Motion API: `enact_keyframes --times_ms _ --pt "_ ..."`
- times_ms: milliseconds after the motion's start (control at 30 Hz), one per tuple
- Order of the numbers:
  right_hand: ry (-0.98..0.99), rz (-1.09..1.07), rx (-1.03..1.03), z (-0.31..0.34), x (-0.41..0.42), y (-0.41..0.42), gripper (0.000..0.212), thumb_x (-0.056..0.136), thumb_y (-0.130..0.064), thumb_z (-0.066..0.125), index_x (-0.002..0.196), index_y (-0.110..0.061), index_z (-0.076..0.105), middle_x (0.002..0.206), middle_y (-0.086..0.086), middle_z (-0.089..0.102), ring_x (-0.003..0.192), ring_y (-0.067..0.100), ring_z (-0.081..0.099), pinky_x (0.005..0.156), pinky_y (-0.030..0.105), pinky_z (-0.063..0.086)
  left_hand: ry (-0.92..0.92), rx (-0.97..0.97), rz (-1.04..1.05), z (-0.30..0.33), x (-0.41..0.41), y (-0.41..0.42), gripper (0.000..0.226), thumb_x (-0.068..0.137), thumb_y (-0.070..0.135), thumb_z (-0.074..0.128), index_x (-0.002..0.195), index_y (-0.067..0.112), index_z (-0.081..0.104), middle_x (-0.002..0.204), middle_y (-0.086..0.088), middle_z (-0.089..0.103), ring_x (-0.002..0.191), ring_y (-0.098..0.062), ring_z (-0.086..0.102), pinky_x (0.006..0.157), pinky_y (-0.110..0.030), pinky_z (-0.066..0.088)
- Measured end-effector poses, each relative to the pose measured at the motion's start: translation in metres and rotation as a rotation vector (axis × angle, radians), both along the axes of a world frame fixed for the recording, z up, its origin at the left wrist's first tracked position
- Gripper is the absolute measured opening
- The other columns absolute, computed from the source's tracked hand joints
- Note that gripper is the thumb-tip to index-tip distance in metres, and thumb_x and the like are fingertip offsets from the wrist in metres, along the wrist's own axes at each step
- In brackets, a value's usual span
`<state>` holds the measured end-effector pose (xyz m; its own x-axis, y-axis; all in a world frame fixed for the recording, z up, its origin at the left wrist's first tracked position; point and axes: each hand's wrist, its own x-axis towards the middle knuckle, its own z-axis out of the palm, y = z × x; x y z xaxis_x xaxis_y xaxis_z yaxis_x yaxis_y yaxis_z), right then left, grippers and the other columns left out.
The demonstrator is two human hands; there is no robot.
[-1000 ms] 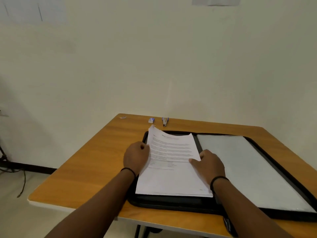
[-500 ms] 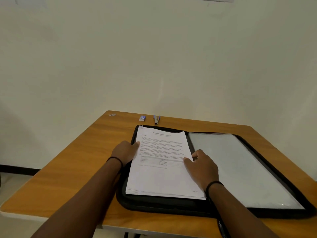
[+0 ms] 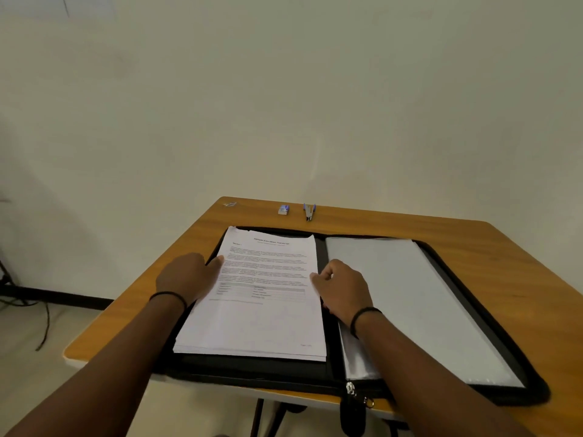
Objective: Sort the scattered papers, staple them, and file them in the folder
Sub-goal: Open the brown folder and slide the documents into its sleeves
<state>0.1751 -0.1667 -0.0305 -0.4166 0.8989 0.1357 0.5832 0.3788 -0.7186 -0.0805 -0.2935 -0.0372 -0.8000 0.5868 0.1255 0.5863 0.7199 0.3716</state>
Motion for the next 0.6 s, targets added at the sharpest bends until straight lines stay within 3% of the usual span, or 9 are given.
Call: enact_keyframes --times_ms 133,200,267,400,500,600 --pt "-0.095 0.021 0.073 0.002 -0.006 -0.009 0.037 0.086 -0.056 0.065 0.082 -0.021 0.053 0.074 -0.006 0.06 0.064 0.01 0.054 0.055 0.024 0.041 0.114 0.053 -0.011 -0.008 0.003 -0.007 0.043 0.096 0.056 0.043 0.096 0.014 0.052 0.092 -0.004 0.056 0.081 -0.023 0.054 0.067 -0.033 0.043" --pt "-0.128 0.019 0.08 0.003 -0.008 -0.015 0.036 0.084 -0.054 0.069 0.083 -0.021 0.053 0.077 -0.006 0.06 0.065 0.01 0.054 0.053 0.024 0.035 0.149 0.069 -0.063 -0.012 0.006 -0.007 0.039 0.095 0.055 0.045 0.106 0.019 0.055 0.096 -0.002 0.051 0.092 -0.026 0.052 0.074 -0.035 0.046" --pt "-0.133 -0.013 0.082 0.004 -0.01 -0.019 0.029 0.084 -0.045 0.071 0.085 -0.021 0.054 0.083 -0.005 0.063 0.069 0.012 0.057 0.053 0.023 0.036 0.164 0.073 -0.12 -0.012 0.01 -0.006 0.035 0.094 0.053 0.045 0.098 0.021 0.059 0.09 0.0 0.05 0.092 -0.026 0.052 0.075 -0.036 0.048" --pt "-0.079 -0.074 0.098 0.002 -0.01 -0.018 0.019 0.086 -0.032 0.072 0.086 -0.022 0.056 0.083 -0.007 0.064 0.069 0.011 0.058 0.054 0.023 0.041 0.116 0.228 -0.116 -0.01 0.019 -0.005 0.027 0.087 0.032 0.052 0.066 0.016 0.05 0.069 -0.002 0.052 0.065 -0.021 0.051 0.053 -0.028 0.035" --pt "-0.016 -0.114 0.112 -0.004 -0.009 -0.02 0.015 0.087 -0.027 0.071 0.084 -0.023 0.057 0.077 -0.01 0.062 0.065 0.007 0.055 0.053 0.022 0.04 0.136 0.326 -0.096 -0.01 0.025 -0.008 0.022 0.079 0.022 0.052 0.062 0.01 0.048 0.059 -0.003 0.052 0.056 -0.022 0.048 0.048 -0.029 0.029" --pt "0.086 -0.149 0.148 -0.01 -0.008 -0.023 0.012 0.091 -0.022 0.068 0.084 -0.023 0.058 0.075 -0.011 0.062 0.065 0.008 0.057 0.053 0.021 0.043 0.183 0.364 -0.106 -0.004 0.026 -0.007 0.018 0.084 0.021 0.058 0.068 0.02 0.065 0.069 0.004 0.062 0.067 -0.018 0.055 0.056 -0.032 0.043"
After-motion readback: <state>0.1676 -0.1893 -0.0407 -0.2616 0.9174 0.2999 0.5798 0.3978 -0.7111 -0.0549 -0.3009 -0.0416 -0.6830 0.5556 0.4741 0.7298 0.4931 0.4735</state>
